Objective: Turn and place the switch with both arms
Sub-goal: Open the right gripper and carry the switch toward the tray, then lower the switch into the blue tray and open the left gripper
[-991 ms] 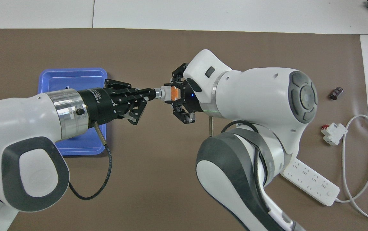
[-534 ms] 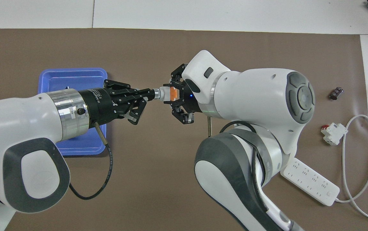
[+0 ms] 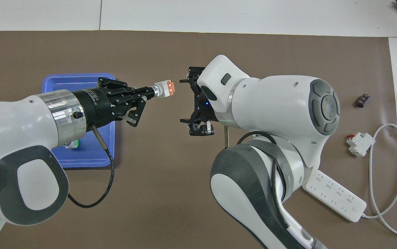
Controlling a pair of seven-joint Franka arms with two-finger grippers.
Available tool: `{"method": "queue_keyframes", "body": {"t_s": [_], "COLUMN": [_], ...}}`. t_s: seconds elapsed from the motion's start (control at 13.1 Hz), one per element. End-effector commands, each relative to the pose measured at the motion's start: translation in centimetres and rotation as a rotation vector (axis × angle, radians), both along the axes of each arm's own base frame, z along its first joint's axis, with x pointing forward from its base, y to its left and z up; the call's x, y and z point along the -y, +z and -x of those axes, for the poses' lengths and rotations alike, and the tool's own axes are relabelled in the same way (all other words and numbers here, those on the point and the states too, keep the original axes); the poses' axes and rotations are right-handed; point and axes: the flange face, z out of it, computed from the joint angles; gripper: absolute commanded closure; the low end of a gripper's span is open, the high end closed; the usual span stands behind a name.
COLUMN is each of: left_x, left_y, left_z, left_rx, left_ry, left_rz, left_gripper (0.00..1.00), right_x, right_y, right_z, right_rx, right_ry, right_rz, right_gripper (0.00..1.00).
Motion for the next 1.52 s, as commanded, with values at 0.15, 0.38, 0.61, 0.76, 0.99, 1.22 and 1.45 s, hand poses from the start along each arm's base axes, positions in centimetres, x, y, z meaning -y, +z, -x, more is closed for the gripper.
{"method": "queue_keyframes", "body": {"t_s": [0.15,0.38,0.61,0.76,0.99,1.22,1.45], "left_x": [1.7,0.8,-3.5,-5.9,-11.3,-15.0,-15.6], "left_y": [0.8,0.2,-0.7,-1.1,-2.8,-4.9,-7.7], "left_z": [0.1,-0.1,-1.3,-1.6,-1.4,-0.1,0.8], "left_rx": [0.179,0.319,0.396,0.448,0.503,0.529,0.529], "left_ry": [-0.16,-0.378,-0.599,-0.768,-1.06,-1.333,-1.59], "left_rz": [-0.283,-0.456,-0.595,-0.671,-0.764,-0.833,-0.889], "left_gripper": [1.0,1.0,1.0,1.0,1.0,1.0,1.0], "right_x": [2.1,4.6,8.0,9.4,10.3,12.7,13.5], "right_y": [0.2,0.1,-0.2,-0.6,0.7,1.3,1.7], "right_z": [-0.1,-1.5,-2.7,-2.8,-3.3,-4.1,-4.4], "right_rx": [-0.024,-0.058,-0.159,-0.284,-0.322,-0.333,-0.369], "right_ry": [-0.043,-0.139,-0.246,-0.384,-0.545,-0.672,-0.792], "right_rz": [-0.001,-0.007,0.007,0.017,0.069,0.074,0.048], "right_gripper": [0.0,0.0,0.0,0.0,0.0,0.0,0.0]}}
